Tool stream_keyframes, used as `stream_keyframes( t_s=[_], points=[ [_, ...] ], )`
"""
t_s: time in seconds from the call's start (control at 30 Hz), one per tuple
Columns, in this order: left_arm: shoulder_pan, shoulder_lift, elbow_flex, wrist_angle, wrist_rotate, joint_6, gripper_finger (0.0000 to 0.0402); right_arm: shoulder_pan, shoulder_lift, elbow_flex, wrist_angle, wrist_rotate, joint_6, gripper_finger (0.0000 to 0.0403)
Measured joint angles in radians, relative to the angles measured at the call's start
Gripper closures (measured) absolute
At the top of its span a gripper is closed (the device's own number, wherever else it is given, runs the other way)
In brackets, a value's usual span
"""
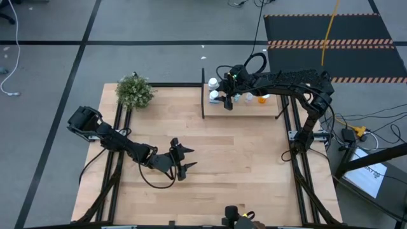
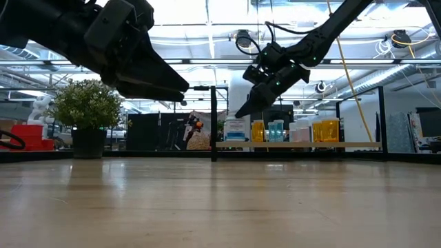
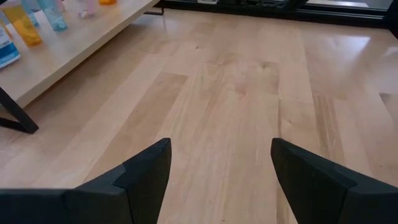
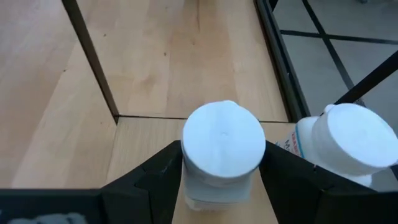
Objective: Pick and place medicine bottles onto shelf by color
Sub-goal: Put the white pill bottle on the shelf aligned with the other white pill bottle, then return to Home Position
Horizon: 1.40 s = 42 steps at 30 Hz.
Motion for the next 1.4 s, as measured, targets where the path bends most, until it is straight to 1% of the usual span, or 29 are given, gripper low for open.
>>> stream_keyframes(
  t_s=[0.53, 0.83, 0.93, 1.1, 1.4],
  points=[
    [-0.005, 0.0, 0.0, 0.033, 0.019, 0.005, 0.0128, 0.005, -0.002, 0.0, -0.02, 0.001, 0.009, 0.0201],
    [-0.007, 0.0, 0.0, 0.047, 0.029, 0.011, 0.0128, 0.012, -0.002, 0.0, -0.014, 0.005, 0.016, 0.0152],
    [-0.007, 0.0, 0.0, 0.047, 0.029, 0.011, 0.0128, 0.012, -0.002, 0.0, -0.002, 0.029, 0.025, 0.0146],
    [-0.007, 0.0, 0.0, 0.046, 0.029, 0.012, 0.0128, 0.012, -0.015, 0.0, -0.008, 0.026, 0.053, 0.0137],
    [-0.009, 0.0, 0.0, 0.046, 0.028, 0.013, 0.0128, 0.013, -0.111, 0.0, -0.081, 0.029, 0.059, 0.0122]
  ],
)
